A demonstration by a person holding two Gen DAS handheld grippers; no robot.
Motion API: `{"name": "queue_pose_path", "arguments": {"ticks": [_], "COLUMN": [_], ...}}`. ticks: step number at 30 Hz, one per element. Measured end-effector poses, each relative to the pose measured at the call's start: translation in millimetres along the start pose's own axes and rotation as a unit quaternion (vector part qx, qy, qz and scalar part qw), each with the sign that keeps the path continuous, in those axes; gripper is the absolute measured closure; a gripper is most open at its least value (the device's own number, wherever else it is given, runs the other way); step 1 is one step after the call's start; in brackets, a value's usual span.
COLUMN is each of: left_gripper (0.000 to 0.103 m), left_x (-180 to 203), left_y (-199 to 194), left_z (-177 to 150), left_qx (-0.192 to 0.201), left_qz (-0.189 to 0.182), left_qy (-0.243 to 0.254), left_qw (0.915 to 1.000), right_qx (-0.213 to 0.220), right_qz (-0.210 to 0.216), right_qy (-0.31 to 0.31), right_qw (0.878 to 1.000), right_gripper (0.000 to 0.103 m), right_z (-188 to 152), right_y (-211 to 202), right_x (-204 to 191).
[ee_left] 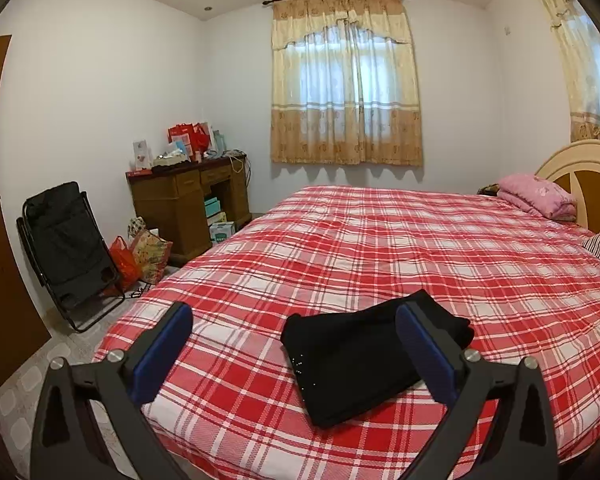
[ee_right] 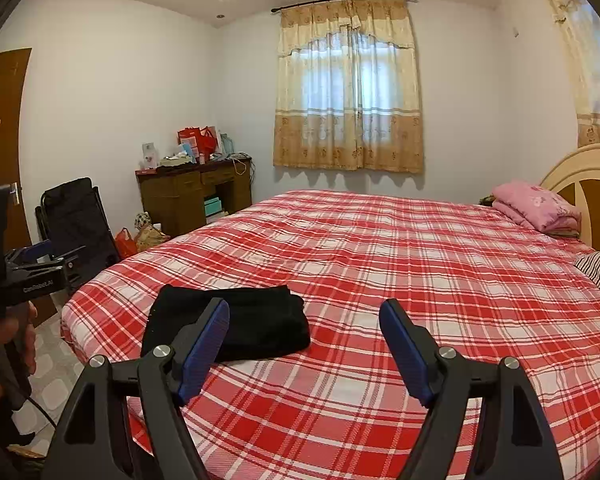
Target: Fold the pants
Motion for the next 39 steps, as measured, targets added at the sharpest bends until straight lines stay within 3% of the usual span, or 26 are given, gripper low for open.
{"name": "queue_pose_path", "arguments": {"ticks": [39], "left_gripper": [0.0], "left_x": [5.0], "left_y": [-0.5], "left_z": [-1.0], "left_qx": [-0.009], "left_qz": [-0.008], "left_qy": [0.006], "left_qw": [0.9999], "right_qx": [0.0], "right_qz": [0.014], "right_qy": [0.004], "right_qw": [1.0], "right_gripper": [0.024], "right_z": [-6.0], "right_y": [1.6], "right_x": [-6.1]}}
Point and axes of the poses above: each gripper's, at about its wrist camera, not at the fingertips, and y roughly the way its jaws point, x to its right, z to its top, the point moved 2 cm from there along y, roughly the way its jaws point, and after that the axes turned 2 degrees about z, right-handed, at the moved point
